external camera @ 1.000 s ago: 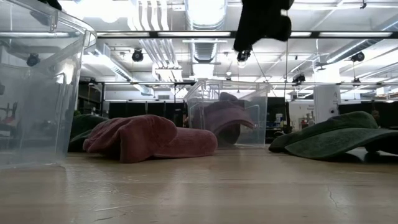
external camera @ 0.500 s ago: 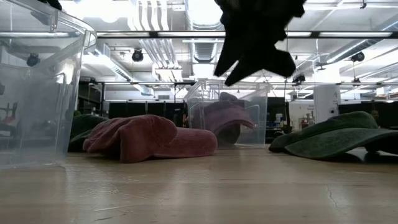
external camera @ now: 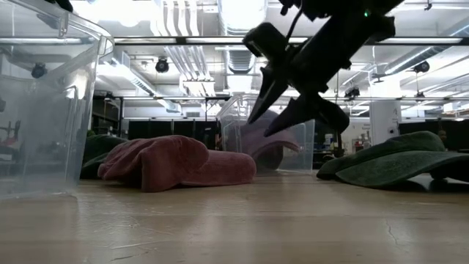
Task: Pick & Place hat
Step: Put the dark red cap into the top transparent bin
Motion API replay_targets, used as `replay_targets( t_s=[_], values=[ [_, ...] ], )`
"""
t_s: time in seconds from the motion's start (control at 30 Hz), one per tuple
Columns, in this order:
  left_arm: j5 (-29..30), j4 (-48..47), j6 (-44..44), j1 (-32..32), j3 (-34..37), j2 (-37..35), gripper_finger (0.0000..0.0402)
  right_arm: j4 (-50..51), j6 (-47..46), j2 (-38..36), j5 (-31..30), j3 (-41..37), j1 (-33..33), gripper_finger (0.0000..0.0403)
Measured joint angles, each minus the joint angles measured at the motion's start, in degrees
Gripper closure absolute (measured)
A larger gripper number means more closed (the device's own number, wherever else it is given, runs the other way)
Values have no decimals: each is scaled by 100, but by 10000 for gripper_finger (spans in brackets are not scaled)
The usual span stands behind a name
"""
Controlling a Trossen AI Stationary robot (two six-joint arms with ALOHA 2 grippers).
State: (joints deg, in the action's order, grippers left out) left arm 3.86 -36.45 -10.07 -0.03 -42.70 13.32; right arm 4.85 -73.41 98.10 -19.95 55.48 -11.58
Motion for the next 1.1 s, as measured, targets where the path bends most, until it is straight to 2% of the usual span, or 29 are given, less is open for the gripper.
replay_targets(
  t_s=[0.57, 0.87, 1.1],
  values=[
    [2, 0, 173, 1, -94, -2, 401, -188, -14, 214, -100, -225, 369, 261],
    [4, 0, 306, 2, -94, -2, 401, -1152, -13, 897, 181, -197, 437, 262],
    [0, -3, 350, -2, -17, -2, 401, -1416, 179, 1016, 244, -161, 611, 262]
  ],
)
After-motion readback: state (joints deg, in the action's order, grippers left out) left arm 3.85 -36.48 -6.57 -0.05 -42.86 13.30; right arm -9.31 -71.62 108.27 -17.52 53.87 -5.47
